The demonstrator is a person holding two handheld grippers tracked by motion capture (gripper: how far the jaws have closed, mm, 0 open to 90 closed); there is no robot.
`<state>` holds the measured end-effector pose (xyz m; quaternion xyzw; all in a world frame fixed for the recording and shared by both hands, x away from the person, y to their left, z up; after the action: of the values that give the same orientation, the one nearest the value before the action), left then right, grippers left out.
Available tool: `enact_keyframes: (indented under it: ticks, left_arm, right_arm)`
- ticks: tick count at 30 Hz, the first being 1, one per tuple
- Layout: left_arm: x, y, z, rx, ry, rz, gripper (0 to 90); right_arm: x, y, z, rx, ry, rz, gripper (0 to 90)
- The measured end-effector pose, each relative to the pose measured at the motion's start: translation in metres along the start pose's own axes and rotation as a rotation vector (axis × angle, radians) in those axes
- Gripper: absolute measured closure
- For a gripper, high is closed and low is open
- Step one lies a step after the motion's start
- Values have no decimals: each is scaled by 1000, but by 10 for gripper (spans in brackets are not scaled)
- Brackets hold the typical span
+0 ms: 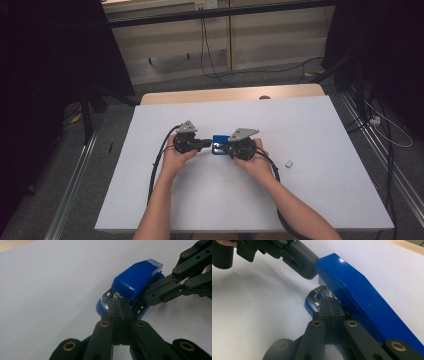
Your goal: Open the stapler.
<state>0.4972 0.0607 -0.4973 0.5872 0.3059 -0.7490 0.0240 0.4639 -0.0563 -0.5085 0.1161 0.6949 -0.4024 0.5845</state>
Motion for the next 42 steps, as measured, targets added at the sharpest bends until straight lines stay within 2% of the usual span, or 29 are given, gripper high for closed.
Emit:
enact_keyframes:
  ticks: [12,18,21,25,29,31,37,39,42]
  left_arm:
    - [0,3,-1,0,8,-2,900]
    - [-5,1,1,9,2,24,900]
    - [-10,0,2,21,-11,53,900]
    - [-14,-1,4,24,-12,66,900]
    - [-15,-1,4,25,-18,69,900]
    - [-15,-1,4,25,-22,72,900]
    - [-18,-2,5,32,-26,84,900]
    - [-20,-2,6,34,-28,93,900]
    - [-22,-3,6,35,-24,98,900]
  right_arm:
    - [-1,0,0,-5,3,-9,900]
    - [0,0,0,0,0,-3,900]
    - [0,0,0,0,-1,-2,900]
    - [0,0,0,3,7,-2,900]
    - [-1,1,0,14,50,5,900]
    - [-1,2,0,23,48,3,900]
    - [-6,5,-3,55,67,64,900]
    - [-11,6,-2,59,95,91,900]
    - [-16,8,-3,65,97,98,900]
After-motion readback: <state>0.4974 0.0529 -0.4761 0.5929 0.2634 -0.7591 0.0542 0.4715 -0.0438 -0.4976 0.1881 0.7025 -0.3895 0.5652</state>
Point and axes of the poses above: each handheld gripper's, and its own axes: y roughly forward along the jaws, x roughly out of its underside, z roughly to its right, the point moved 8 cm from there along y, roughly forward along the jaws, and after that the axes turned 9 degrees about z, right-handed, at the moved point
